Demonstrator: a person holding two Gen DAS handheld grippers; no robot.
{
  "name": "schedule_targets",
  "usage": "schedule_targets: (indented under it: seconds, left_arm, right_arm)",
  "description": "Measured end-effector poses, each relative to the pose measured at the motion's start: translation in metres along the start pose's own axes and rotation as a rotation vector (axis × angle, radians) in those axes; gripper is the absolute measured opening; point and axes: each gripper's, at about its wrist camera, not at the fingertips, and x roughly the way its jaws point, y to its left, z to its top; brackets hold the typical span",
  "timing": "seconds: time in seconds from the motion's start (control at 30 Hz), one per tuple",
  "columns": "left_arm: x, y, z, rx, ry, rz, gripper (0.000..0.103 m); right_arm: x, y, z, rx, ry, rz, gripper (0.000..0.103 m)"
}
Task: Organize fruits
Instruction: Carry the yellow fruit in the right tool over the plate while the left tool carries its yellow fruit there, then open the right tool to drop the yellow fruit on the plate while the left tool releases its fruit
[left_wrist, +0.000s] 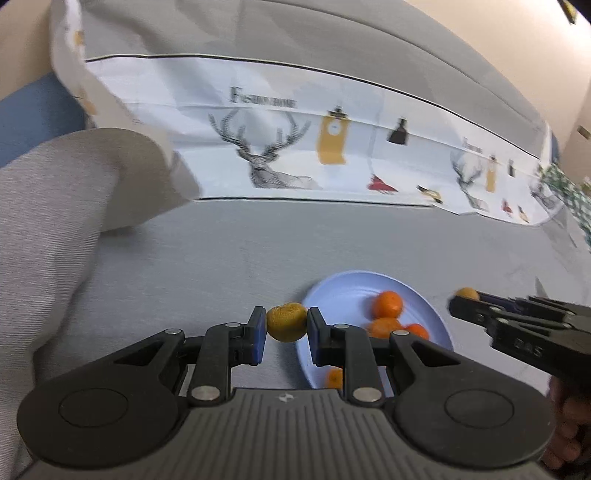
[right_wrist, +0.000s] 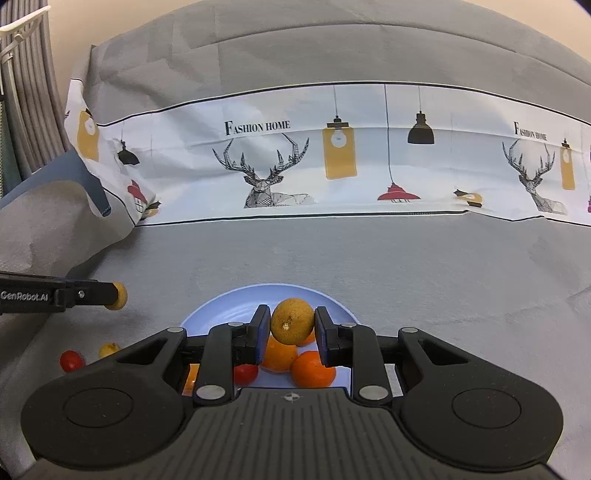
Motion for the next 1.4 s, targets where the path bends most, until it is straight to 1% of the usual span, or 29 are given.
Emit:
schedule_targets:
  seconds: [0.17,0.37,0.47,0.6,0.7,0.8,1.0,1.2,1.27,1.3,1.4]
  left_arm:
    - [0.006,-0.016,-0.007,0.061,0.029,-0.066,0.026]
    - [0.015,-0.042,-0.017,0.14,0.07,-0.141,0.026]
    - [0.021,-0.056,-0.023,0.184,0.085,-0.152,0.026]
    - [0.028,-0.067,-0.025,0.202,0.102,-0.173,0.024]
    - [0.032,-0.074,-0.028,0.217,0.11,-0.177,0.023]
    - [0.036,-0.08,-0.029,0.242,0.108,-0.161,0.019]
    - [0.035,-0.074,-0.028,0.21,0.111,-0.173,0.019]
    - [0.034,-0.07,-0.025,0.203,0.117,-0.161,0.02]
    - [0.034,-0.067,-0.024,0.19,0.114,-0.155,0.02]
    - [0.034,-0.066,-0.024,0.183,0.113,-0.151,0.02]
    - [0.033,-0.063,-0.022,0.17,0.11,-0.145,0.02]
  right_arm:
    - [0.003,-0.003,0.0,0.012,0.017,-0.022,0.027]
    - [0.007,-0.001,-0.002,0.001,0.047,-0.027,0.027]
    - [0.01,-0.002,-0.003,0.0,0.065,-0.04,0.027]
    - [0.012,-0.005,-0.005,0.015,0.083,-0.06,0.027]
    - [0.013,-0.008,-0.006,0.024,0.094,-0.064,0.027]
    - [0.014,-0.008,-0.007,0.021,0.098,-0.065,0.027]
    - [0.016,-0.007,-0.008,0.016,0.109,-0.058,0.027]
    - [0.02,-0.004,-0.008,0.009,0.138,-0.028,0.027]
    - [0.02,-0.002,-0.008,-0.001,0.139,-0.025,0.032]
    - [0.019,-0.001,-0.008,0.0,0.137,-0.022,0.038]
    - [0.018,0.0,-0.007,-0.003,0.131,-0.024,0.038]
